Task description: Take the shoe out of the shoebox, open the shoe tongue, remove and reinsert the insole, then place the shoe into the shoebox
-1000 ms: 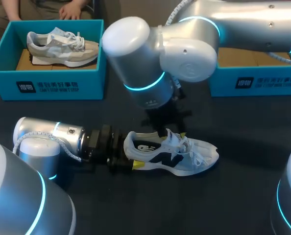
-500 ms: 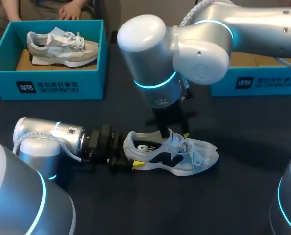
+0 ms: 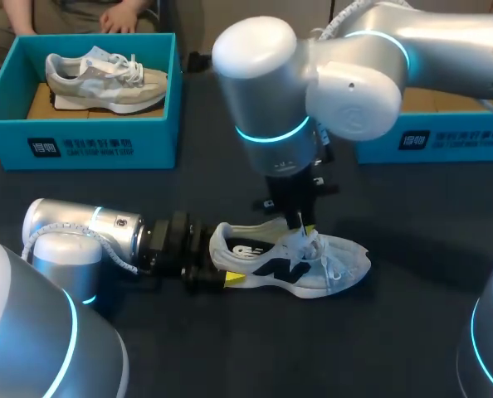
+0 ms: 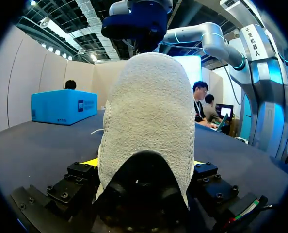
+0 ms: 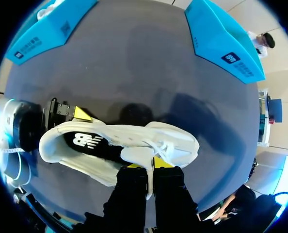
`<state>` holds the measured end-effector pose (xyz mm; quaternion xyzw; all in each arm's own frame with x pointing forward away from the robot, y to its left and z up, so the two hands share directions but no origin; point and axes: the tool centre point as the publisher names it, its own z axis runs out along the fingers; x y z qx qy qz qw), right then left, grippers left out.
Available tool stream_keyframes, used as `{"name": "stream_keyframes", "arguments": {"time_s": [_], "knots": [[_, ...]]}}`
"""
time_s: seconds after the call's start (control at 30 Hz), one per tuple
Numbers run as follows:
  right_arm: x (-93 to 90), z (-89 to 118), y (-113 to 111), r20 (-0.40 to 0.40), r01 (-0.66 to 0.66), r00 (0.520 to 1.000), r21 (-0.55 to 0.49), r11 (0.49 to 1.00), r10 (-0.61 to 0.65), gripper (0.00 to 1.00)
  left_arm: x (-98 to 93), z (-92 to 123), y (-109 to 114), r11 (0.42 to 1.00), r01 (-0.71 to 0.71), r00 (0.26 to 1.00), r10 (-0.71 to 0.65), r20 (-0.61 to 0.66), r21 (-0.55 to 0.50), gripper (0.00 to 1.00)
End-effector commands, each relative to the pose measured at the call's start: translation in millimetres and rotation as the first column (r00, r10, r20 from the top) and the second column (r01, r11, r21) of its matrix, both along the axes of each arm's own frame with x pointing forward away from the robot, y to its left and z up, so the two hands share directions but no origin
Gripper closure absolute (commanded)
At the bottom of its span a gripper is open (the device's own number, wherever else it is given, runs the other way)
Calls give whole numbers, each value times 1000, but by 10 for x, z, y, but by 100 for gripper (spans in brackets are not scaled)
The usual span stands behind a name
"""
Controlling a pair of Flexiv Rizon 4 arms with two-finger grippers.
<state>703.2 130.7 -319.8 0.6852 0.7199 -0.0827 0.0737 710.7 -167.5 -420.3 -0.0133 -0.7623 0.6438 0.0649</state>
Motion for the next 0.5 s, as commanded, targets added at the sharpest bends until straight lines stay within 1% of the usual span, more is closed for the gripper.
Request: {"name": "stream_keyframes", "arguments": {"time_s": [0.03,0.27,0.33,0.4,0.5], "knots": [[-49,93,-189,4,-3,1000,60,998,3,100,-13,6,-1,1000,-4,1000,4,1,1,100],[-57,183,-356,-3,-23,1000,139,990,23,100,-13,6,-1,1000,-4,1000,4,1,1,100],[-55,179,-406,-6,-27,1000,157,987,28,100,-13,6,-1,1000,-4,1000,4,1,1,100],[-55,155,-463,-5,-31,999,203,979,32,100,-13,6,-1,1000,-4,1000,4,1,1,100],[-52,110,-542,-15,-35,999,241,970,39,100,-13,6,-1,1000,-4,1000,4,1,1,100]]}}
